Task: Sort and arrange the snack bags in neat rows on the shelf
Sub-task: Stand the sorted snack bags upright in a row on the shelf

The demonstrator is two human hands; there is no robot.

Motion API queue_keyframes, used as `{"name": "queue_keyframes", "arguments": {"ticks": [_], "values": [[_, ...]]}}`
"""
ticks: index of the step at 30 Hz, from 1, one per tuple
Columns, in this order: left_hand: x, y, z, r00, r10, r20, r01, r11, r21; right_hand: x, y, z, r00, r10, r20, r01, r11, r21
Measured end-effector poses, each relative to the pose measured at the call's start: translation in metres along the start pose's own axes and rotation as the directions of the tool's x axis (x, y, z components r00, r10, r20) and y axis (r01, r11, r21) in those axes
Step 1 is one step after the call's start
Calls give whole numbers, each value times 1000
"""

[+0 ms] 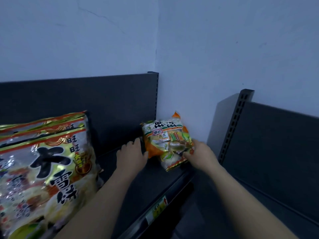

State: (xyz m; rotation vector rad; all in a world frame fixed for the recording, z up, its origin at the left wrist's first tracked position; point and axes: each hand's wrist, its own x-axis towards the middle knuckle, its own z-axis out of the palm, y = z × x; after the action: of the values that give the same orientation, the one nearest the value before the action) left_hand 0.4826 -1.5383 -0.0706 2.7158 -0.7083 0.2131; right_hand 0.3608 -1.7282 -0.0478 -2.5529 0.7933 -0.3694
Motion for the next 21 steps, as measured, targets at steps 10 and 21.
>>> {"name": "queue_keyframes", "arguments": {"ticks": [10, 21], "values": [[84, 13, 57, 952, 22, 305, 168, 796, -582, 90, 13, 27, 991, 102, 86, -105, 994, 41], [9, 23, 23, 976, 46, 213, 73, 851, -519, 77, 28, 13, 992, -126, 0, 126, 991, 39]]}}
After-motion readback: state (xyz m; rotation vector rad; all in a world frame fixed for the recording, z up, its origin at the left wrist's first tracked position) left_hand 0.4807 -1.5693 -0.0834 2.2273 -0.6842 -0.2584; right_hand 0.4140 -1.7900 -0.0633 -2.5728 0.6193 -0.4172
